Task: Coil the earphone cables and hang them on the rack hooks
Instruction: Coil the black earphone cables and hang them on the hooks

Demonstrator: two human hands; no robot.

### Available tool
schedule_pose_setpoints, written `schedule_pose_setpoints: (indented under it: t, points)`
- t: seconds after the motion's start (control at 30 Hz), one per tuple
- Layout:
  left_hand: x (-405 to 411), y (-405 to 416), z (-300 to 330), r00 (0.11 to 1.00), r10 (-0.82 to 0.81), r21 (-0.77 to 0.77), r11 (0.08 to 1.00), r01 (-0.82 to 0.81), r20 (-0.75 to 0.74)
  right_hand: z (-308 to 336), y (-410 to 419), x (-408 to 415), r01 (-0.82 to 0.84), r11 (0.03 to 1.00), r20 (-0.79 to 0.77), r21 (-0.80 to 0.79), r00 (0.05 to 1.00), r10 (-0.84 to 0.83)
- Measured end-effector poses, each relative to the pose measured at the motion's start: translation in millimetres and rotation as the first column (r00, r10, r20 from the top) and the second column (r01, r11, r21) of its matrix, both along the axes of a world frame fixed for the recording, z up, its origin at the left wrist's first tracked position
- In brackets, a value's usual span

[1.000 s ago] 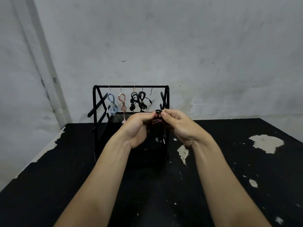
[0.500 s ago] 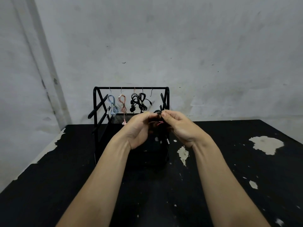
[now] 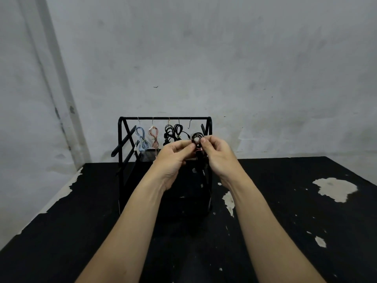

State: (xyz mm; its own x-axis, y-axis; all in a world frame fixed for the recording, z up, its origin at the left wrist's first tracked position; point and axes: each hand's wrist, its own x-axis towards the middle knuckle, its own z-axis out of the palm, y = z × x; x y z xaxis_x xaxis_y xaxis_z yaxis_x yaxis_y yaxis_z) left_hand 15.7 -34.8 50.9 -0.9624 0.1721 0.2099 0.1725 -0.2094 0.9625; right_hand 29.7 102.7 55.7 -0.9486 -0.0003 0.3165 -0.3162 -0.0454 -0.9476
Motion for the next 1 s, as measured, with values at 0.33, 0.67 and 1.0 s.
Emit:
schedule_pose_setpoints:
  t: [0.33,0.67,1.0]
  points:
    - [-37,-4,15,0.995,0.104,-0.056,0.993,-0.104,-0.01,8,-20,-37,0.261,0.964,0.006,0.044,0.965,-0.262]
    - [-90,1,17,0.964,0.261,-0.097,0.962,-0.255,0.048,19,-31,-86,0.406,0.877,0.02,0.259,0.905,-0.425]
    - [-120,9,3,0.919,0.394,-0.185,0.902,-0.391,-0.02,25,-35,-103,0.478,0.813,0.086,0.332,0.843,-0.531]
